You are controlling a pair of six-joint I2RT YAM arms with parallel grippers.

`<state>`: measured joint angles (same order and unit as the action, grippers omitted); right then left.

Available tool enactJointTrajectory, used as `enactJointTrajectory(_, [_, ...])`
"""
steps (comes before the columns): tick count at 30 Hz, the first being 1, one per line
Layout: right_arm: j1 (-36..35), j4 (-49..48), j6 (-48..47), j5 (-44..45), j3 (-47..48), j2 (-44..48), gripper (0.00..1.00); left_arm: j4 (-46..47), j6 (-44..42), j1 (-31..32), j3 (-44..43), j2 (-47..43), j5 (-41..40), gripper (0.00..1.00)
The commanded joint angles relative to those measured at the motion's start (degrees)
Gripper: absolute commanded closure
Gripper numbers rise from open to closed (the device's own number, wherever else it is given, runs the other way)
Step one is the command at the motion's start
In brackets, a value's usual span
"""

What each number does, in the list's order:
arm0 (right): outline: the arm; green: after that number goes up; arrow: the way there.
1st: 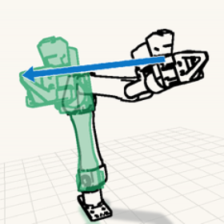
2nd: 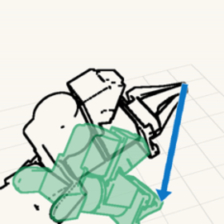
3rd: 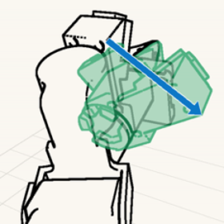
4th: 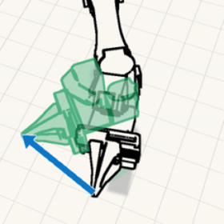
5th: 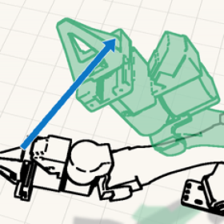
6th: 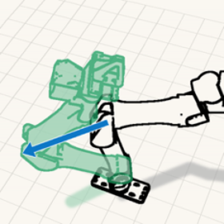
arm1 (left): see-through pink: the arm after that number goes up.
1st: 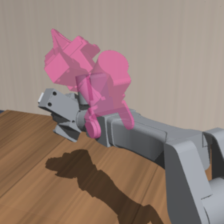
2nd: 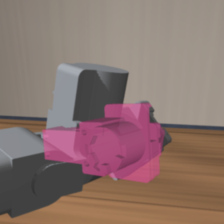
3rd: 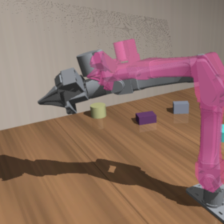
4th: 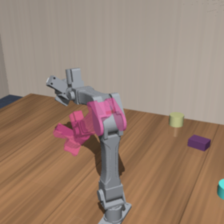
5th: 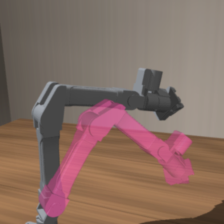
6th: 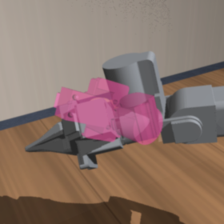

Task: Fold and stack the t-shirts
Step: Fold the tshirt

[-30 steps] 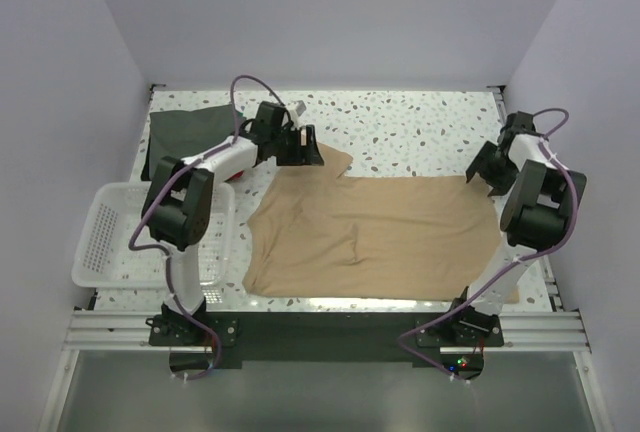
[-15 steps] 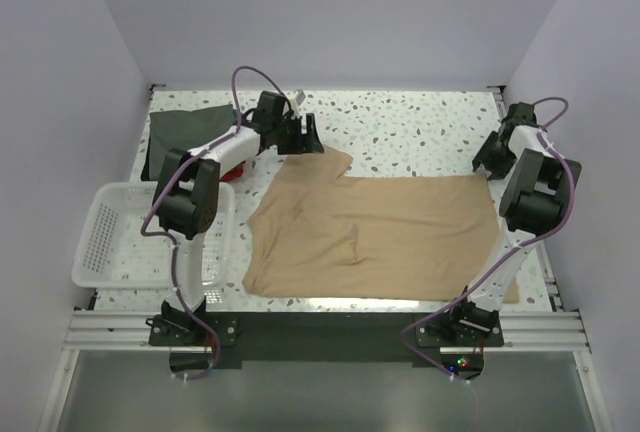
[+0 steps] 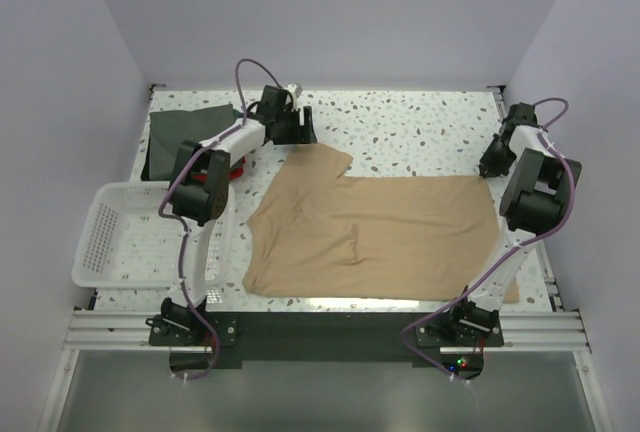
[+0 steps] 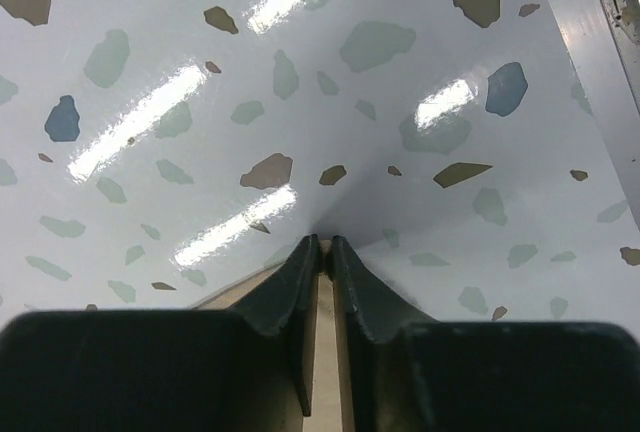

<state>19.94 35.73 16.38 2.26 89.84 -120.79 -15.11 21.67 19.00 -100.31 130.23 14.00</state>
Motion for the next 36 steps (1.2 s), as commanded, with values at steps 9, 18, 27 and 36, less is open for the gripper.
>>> enactJointTrajectory(9, [0.3,2.4,-1.0,1.4,0.4,-1.1,0.94,1.9,-4.2,-1.1,-5.9,2.7,-10.4,0.24])
enactJointTrajectory(18, [0.3,2.6,-0.9,1.3,-0.6,-0.9,0.94,2.0,-5.3,-1.1,-11.1,8.4,-5.9,0.39])
enactJointTrajectory(27, [0.3,2.4,-0.7,1.1,-1.2,-1.0,0.94,1.7,-6.5,-0.9,-12.1,9.4,-4.5,0.55])
enactJointTrajectory(36, [0.3,2.3,-0.3,0.8,-2.2,-1.0,0.95,1.1,-7.6,0.2,-8.2,7.5,-5.5,0.6])
